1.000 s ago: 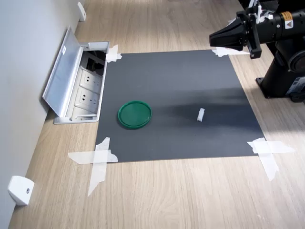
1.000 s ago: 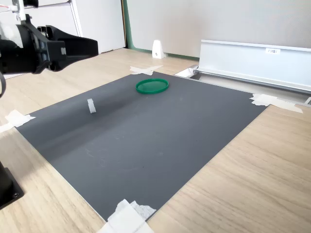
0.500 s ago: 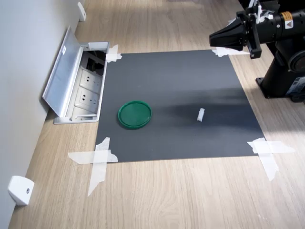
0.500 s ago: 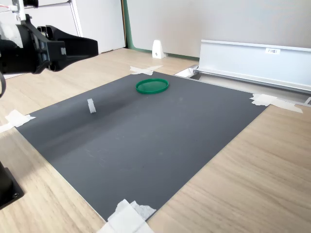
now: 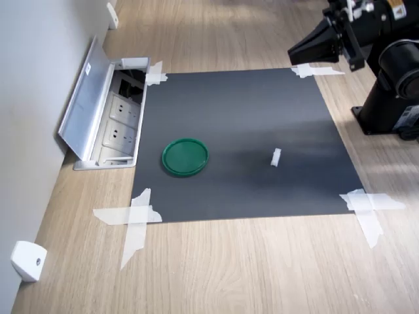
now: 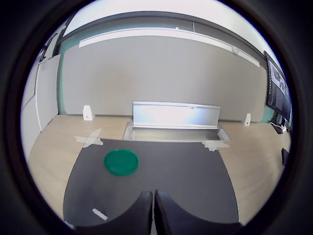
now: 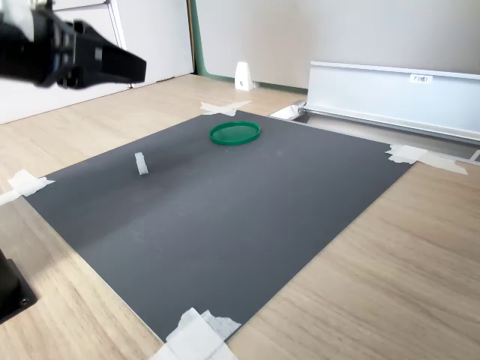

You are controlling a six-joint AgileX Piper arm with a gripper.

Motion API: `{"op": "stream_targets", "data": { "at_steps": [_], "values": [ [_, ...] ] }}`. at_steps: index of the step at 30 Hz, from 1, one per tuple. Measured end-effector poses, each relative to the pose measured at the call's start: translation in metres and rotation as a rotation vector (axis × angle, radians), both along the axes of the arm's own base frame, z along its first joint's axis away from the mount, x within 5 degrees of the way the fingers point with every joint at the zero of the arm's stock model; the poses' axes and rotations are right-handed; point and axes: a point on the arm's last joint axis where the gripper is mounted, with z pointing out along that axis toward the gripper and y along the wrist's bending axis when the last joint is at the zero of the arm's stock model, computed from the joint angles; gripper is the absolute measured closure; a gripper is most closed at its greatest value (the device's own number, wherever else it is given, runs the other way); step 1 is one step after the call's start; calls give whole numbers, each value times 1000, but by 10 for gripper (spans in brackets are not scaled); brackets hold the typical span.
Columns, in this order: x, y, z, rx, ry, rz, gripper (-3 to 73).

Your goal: Grasp a white terminal and put it on the green lid.

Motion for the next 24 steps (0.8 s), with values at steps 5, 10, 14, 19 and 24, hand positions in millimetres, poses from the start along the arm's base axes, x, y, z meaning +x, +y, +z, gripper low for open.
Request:
{"op": "stream_targets", "data": {
  "at_steps": [5, 10, 14, 19, 24],
  "values": [
    [24, 0, 22, -13, 168, 13, 703],
    [50, -2, 31, -43, 405, 26, 703],
    [71, -4, 30, -56, 561, 32, 703],
    [92, -5, 23, -77, 719, 51, 703],
    [103, -6, 9, -117, 863, 95, 691]
  ]
}}
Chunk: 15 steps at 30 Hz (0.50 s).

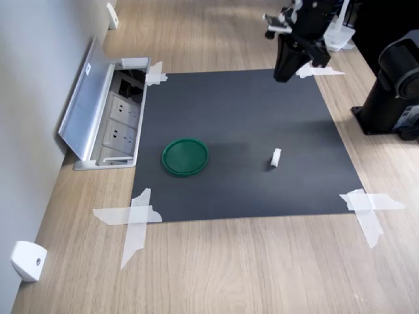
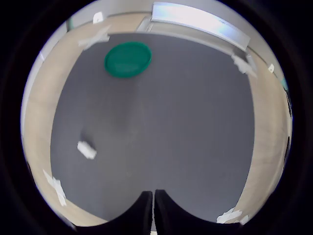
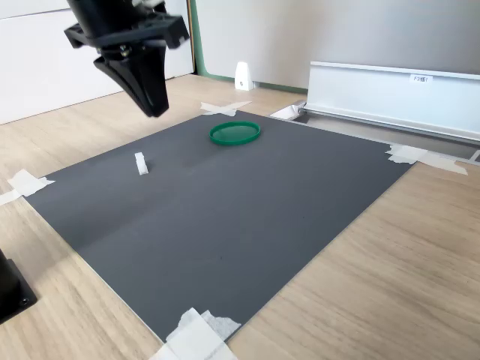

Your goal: Grasp a white terminal and put it on the green lid.

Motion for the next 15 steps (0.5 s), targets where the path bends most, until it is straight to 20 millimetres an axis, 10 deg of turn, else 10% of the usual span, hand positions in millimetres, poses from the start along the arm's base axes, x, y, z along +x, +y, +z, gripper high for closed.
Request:
{"op": "stream_targets", "data": {
  "at_steps": [7, 15],
  "values": [
    [10, 6, -13, 48, 83, 84, 523],
    [11, 11, -15, 86, 93, 160, 161]
  ]
}}
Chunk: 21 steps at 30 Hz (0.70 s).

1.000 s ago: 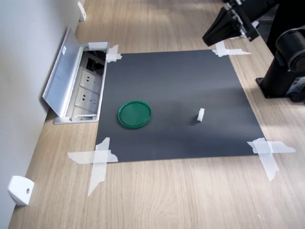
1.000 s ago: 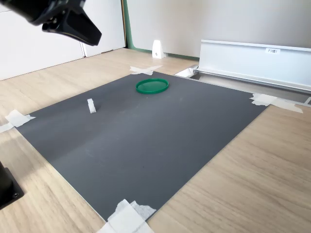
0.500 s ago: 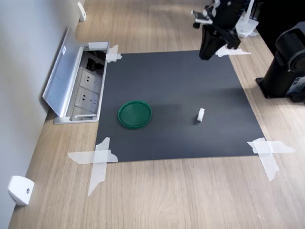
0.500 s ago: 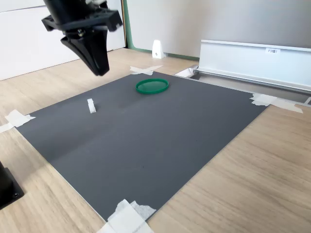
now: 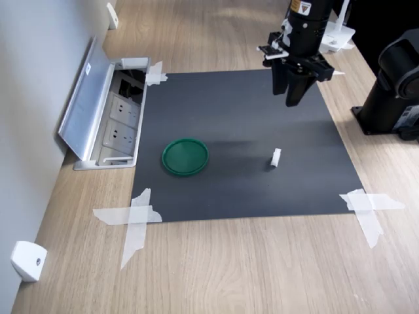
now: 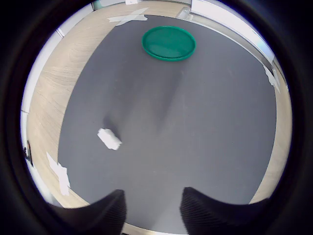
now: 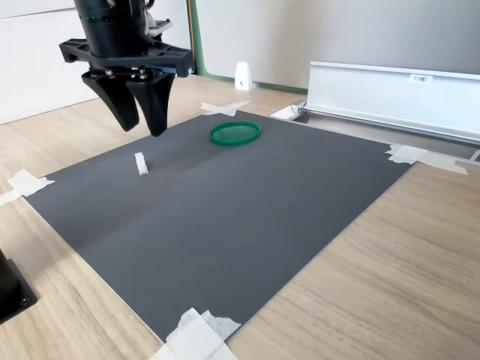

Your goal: Grasp a white terminal and put it on the green lid.

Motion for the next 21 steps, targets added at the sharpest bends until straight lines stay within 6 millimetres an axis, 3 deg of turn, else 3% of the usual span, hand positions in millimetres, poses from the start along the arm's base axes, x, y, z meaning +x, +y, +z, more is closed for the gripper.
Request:
{"op": "stream_targets", "data": {
  "at_steps": [6, 12, 21],
  "values": [
    [0, 10, 0, 40, 3, 1, 91],
    [-1, 34, -3, 56, 32, 85, 89],
    [4, 60, -22, -79, 69, 314, 87]
  ]
}}
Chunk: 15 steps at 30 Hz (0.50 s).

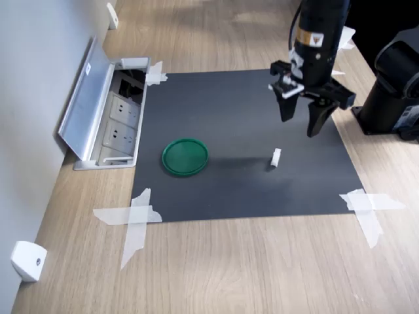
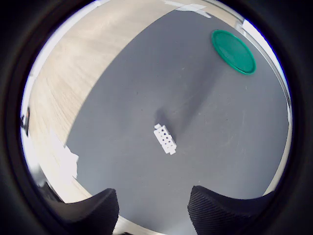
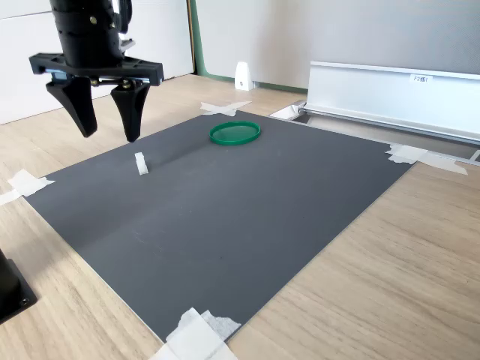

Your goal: Grasp a white terminal and put it on the green lid.

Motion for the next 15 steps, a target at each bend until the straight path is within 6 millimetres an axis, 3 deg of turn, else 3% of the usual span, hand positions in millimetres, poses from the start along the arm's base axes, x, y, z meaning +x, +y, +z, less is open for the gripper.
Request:
{"op": "stream_targets", "data": {
  "at_steps": [10, 15],
  "values": [
    [9, 11, -12, -113, -64, 454, 120],
    [14, 12, -20, -137, -54, 587, 135]
  ]
}}
